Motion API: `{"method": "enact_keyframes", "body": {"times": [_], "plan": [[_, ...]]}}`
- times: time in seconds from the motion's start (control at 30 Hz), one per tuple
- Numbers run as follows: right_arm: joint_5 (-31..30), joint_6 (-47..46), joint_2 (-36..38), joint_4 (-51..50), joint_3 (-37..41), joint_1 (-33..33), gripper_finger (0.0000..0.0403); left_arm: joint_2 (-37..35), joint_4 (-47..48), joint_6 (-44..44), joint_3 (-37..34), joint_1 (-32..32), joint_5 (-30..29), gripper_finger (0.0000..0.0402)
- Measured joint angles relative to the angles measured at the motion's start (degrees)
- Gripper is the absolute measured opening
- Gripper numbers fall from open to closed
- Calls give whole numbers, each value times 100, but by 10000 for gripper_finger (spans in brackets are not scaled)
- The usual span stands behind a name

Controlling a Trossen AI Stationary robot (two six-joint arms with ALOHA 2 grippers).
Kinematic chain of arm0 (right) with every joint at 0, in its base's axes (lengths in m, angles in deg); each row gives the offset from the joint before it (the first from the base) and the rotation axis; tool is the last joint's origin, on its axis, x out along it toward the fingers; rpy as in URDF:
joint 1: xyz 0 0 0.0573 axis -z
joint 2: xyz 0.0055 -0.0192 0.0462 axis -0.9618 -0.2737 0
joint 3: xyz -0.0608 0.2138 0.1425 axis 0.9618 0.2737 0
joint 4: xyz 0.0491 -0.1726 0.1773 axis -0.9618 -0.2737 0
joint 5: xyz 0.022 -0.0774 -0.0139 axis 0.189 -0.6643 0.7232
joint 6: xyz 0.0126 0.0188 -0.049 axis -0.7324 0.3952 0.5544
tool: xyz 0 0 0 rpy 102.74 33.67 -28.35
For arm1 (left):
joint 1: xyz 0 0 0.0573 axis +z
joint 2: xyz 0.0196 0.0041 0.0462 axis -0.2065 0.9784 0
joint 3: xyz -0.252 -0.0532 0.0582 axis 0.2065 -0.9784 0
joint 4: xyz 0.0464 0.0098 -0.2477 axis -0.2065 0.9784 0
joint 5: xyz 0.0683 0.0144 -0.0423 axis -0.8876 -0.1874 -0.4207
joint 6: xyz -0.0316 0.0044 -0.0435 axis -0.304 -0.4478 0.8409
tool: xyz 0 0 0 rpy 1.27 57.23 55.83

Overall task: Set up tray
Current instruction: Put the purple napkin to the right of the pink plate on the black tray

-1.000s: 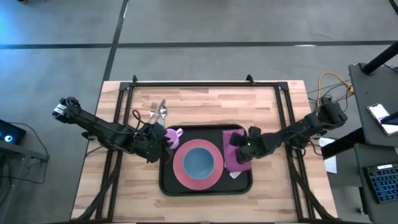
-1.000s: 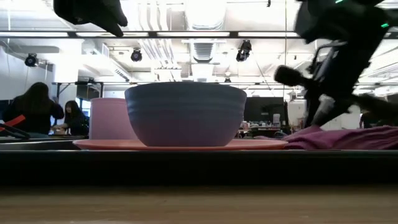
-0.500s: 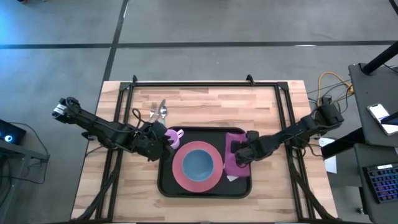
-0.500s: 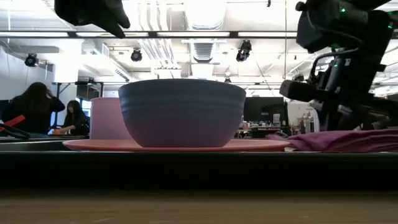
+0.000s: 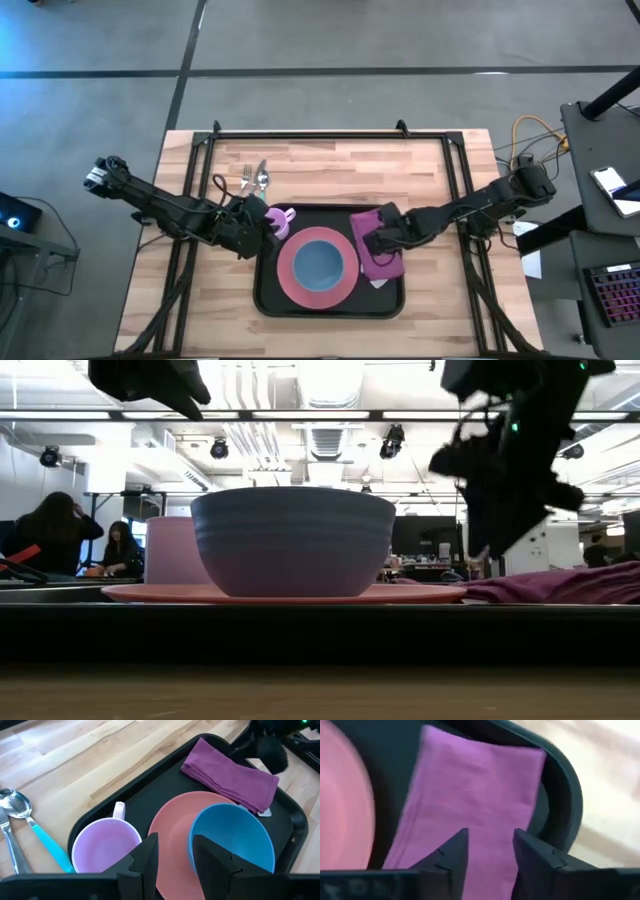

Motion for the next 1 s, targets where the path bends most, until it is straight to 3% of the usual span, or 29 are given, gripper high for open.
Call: {"method": "enact_keyframes", "body": {"times": [0.2, 0.3, 0.4, 0.77, 1.0], "plan": [[-123, 1959, 23, -571, -554, -284, 187, 0, -6, -2, 0, -2, 0, 102], [445, 3207, 18, -457, -739, -488, 192, 0, -4, -2, 0, -2, 0, 102], [991, 3867, -126, -317, -814, -702, 185, 0, -4, -31, 0, -2, 0, 102], [1304, 3500, -1210, -163, -665, -844, 84, 0, 0, -95, 0, -2, 2, 102], [1728, 3262, -1515, 97, -1196, -1058, 45, 0, 21, -131, 0, -42, 11, 102]]}}
